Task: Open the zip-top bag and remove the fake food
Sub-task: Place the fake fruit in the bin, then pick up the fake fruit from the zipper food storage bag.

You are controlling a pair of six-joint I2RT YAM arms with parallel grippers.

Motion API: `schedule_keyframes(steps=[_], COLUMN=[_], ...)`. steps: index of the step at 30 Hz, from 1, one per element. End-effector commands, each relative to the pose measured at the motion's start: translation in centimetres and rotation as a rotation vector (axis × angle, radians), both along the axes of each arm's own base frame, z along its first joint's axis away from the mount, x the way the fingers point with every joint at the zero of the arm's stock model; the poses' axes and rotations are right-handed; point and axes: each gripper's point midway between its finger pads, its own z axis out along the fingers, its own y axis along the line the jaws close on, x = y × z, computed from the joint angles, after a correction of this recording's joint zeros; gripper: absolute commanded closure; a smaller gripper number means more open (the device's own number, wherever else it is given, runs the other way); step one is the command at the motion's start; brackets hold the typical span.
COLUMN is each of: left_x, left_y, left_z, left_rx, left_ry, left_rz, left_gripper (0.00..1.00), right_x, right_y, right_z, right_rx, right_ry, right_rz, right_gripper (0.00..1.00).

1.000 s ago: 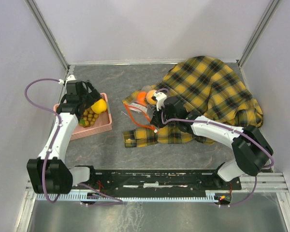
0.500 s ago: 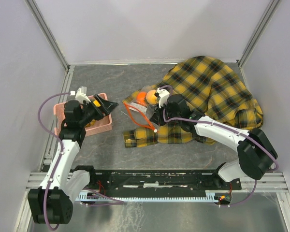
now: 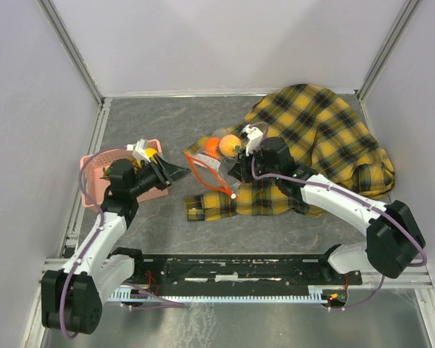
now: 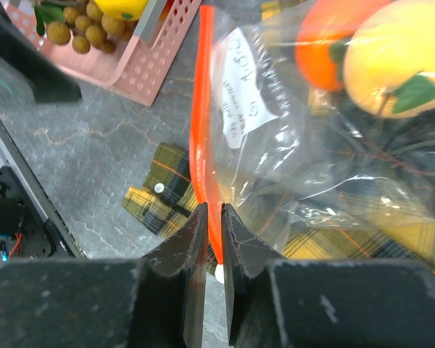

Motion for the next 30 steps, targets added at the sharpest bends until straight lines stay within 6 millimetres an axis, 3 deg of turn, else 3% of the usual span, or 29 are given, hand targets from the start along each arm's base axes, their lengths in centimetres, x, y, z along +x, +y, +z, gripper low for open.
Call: schedule_keyframes(steps=[1,7,13,22,30], left_x=[-0.5,-0.6,-0.1,0.7,1.7], left_y=[-2.2,-3.9,-4.6,-4.8,-5.4], left_z=[-1.0,-3.0,-4.3,-5.8,-5.9], left_rx=[0.005,0.038,0.048,0.057,0.031], left_ry=[0.008,0.031,0.051,0.072,0.066], left_rz=[-0.045,-0.062,-0.074,-0.062,-0.060], left_gripper=[0.54,0.59,0.62,0.63,0.62], right_x=[2.1,5.2,8.6,14.2,18.8], right_y=[-1.4,-3.9,-4.9,-3.8,-2.9], right_z=[4.1,5.8,5.6,4.6,1.9], right_rx=[0.107,0.211,0.282,0.345,0.289], right_ry=[-0.078,-0.060,-0.011,0.087,0.161], right_rz=[-0.062,-0.162,-0.240,-0.270,-0.272], right_gripper=[0.79,0.75,0.71,0.72,0.71])
